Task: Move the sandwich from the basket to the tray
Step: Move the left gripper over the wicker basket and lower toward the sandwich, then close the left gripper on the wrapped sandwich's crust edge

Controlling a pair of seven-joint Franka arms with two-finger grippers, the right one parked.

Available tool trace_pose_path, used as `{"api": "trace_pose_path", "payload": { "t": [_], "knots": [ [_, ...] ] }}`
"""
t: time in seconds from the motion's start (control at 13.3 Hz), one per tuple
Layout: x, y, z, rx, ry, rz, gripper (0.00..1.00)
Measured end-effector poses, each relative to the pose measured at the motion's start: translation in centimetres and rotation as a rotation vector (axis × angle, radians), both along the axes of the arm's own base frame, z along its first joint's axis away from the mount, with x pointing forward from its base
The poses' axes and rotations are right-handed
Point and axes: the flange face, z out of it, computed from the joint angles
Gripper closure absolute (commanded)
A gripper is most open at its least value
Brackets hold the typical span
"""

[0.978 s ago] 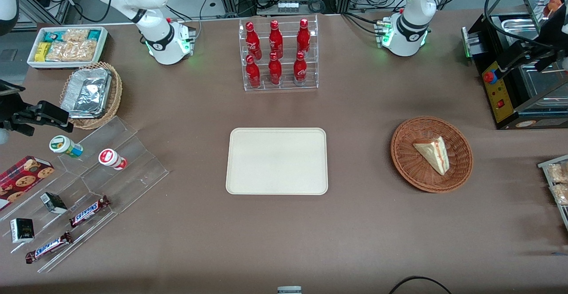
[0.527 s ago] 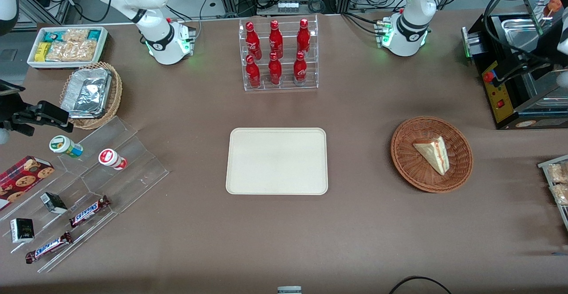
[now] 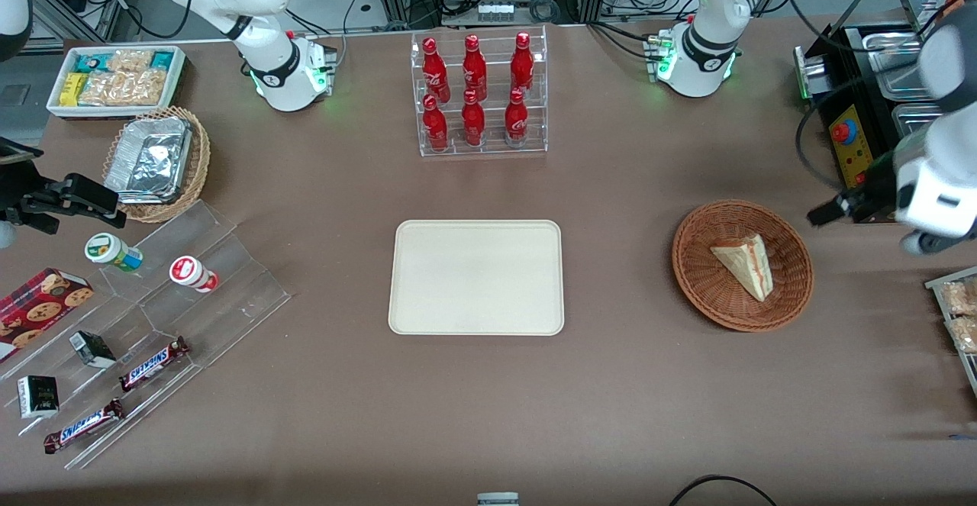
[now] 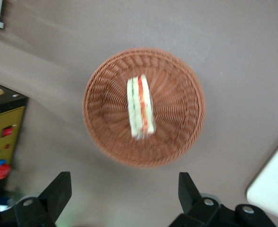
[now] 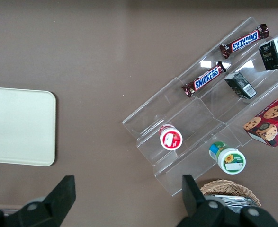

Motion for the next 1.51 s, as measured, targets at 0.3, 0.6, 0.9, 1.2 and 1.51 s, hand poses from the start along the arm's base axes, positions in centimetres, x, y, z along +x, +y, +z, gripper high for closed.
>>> {"api": "trace_pose_path", "payload": {
  "t": [0.3,0.6,0.9,1.2,1.51],
  "knots": [
    [-0.4,0.2,-8.5,0.010,-0.025,0.115,0.00],
    [-1.7,0.0,-15.1,0.011,-0.074,0.176,0.00],
    [-3.2,-0.3,-19.3,0.011,-0.089,0.222,0.00],
    [-3.5,-1.5,-20.7,0.008,-0.108,0.228,0.00],
    [-4.4,-2.2,-23.0,0.036,-0.100,0.185,0.00]
  ]
}}
